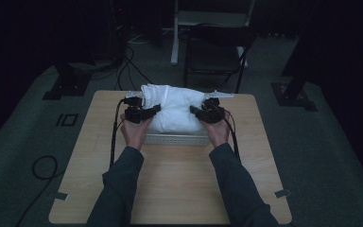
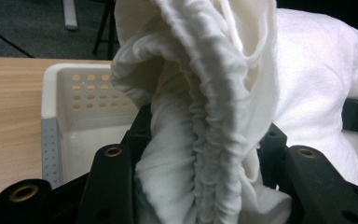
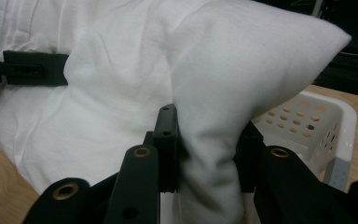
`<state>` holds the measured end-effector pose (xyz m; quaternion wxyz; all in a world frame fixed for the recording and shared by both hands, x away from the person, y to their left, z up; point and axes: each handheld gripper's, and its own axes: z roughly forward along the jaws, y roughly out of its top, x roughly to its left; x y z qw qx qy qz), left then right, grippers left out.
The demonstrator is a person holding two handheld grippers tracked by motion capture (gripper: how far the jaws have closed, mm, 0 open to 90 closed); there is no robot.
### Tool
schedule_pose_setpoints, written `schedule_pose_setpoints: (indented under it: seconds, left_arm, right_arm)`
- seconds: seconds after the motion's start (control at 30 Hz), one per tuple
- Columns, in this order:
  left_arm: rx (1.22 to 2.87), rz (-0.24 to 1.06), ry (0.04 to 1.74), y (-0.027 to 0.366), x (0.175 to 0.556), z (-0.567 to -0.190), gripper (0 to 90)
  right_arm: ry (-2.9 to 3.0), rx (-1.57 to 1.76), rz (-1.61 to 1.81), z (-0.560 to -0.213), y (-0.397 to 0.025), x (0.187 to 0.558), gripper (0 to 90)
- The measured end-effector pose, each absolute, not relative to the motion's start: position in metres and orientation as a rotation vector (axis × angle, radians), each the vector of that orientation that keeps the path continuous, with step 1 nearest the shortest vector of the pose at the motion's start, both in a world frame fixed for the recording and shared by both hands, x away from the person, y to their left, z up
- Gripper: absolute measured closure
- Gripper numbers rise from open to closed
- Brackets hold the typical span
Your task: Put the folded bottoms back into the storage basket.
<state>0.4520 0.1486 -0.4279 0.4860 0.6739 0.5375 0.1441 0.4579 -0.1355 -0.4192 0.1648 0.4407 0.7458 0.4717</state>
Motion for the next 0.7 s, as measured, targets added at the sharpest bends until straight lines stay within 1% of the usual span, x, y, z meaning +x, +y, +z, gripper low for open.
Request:
schedule_pose_setpoints:
  seconds: [0.47,0.7]
  left_arm:
    - [1.658,0.380,1.326,0.147,0.460,-0.438,53.9]
    - [1.669,0.400,1.309,0.147,0.463,-0.443,53.9]
  right_arm:
    - [2.136,1.283,1.326,-0.431,-0.132,0.466,70.0]
    - [2.139,1.295,1.324,-0.435,-0.131,0.469,70.0]
